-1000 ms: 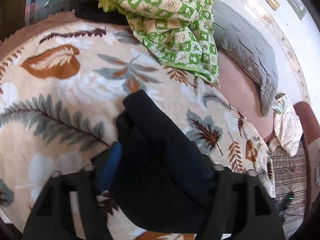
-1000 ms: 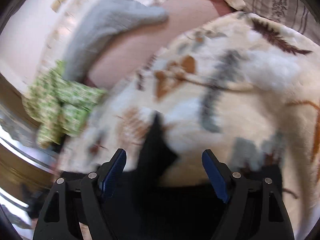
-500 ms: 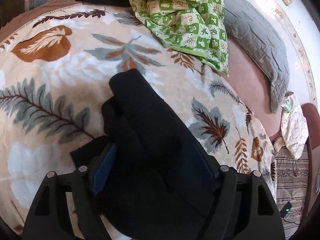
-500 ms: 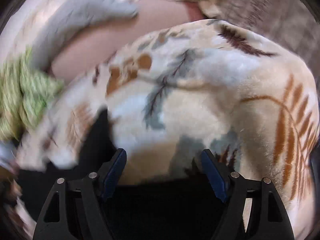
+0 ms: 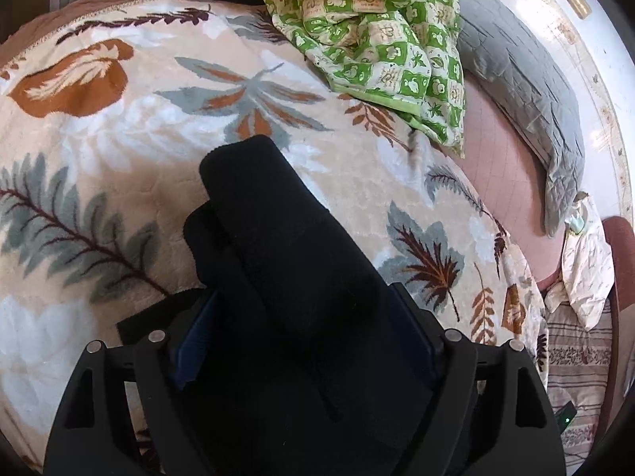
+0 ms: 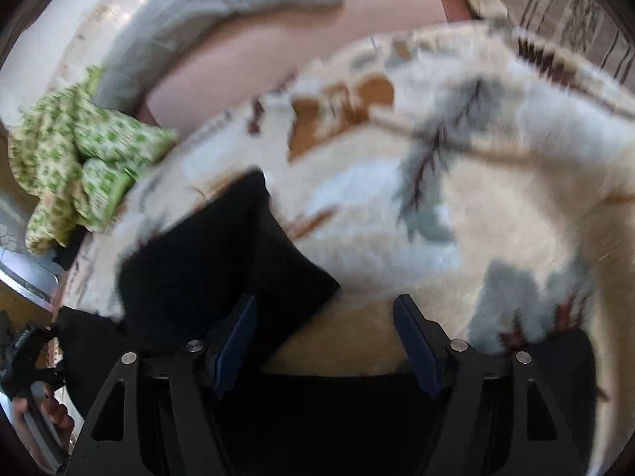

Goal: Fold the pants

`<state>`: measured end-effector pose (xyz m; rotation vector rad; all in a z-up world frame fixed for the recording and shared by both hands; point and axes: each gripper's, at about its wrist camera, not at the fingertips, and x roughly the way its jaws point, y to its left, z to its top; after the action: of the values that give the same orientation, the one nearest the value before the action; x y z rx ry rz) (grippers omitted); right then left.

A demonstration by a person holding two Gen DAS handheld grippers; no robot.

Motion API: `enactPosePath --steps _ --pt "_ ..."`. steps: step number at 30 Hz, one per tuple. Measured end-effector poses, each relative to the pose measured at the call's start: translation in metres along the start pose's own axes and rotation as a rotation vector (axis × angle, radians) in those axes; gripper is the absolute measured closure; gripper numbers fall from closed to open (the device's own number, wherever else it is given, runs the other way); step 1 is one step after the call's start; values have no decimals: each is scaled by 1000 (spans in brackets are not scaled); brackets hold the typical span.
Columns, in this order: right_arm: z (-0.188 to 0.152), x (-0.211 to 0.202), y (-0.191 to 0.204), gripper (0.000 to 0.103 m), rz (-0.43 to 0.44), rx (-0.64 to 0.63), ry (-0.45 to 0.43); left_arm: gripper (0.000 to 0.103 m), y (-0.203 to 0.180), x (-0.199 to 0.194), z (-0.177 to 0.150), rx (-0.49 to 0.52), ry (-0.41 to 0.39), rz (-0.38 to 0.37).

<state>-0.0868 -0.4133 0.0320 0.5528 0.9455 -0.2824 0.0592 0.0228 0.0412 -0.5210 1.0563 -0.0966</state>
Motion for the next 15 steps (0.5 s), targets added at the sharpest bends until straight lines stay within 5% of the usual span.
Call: enactPosePath --steps 1,3,4,8,15 --pt "1 2 2 37 -2 1 -32 37 1 1 1 -13 -5 1" --pt "3 8 10 91 63 -3 -51 60 3 2 2 -19 -13 28" --pt "5 15 14 96 103 -5 -28 70 4 1 2 -15 -14 23" --pt "5 -4 16 96 121 -6 -69 81 5 -20 -1 15 -34 -18" --pt "-5 -124 -41 96 85 53 -248 82 11 -64 -15 39 -50 -112"
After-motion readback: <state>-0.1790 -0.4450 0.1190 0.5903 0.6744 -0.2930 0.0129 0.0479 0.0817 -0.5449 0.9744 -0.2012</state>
